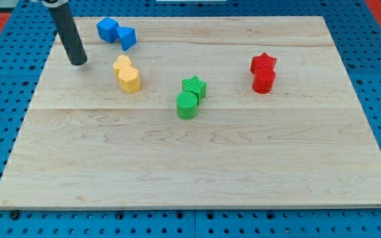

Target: Move the heart towards the left side of the board

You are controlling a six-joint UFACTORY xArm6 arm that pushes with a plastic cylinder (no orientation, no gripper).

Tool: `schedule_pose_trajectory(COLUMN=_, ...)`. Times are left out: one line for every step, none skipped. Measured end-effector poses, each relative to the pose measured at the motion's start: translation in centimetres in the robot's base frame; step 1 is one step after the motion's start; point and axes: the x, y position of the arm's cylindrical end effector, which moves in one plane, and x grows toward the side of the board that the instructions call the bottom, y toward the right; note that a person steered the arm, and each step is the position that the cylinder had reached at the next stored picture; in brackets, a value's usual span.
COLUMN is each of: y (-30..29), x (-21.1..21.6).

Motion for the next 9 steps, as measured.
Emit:
schedule_pose_trajectory(y=0.0, x=0.0)
schedule_pose_trajectory(y=0.5, x=-0.9)
schedule_pose_trajectory(y=4.2, x=-3.2)
schedule_pose_trajectory(y=8.6, x=-3.8)
schedule_pose_trajectory(y=12.8, x=-1.3)
schedule_pose_trajectory(y=13.3, x=2.6)
schedule_pose_trajectory(y=7.7, x=2.5)
schedule_pose_trajectory(y=6.0, x=0.8)
schedule_pose_trajectory(y=10.7, x=-2.5)
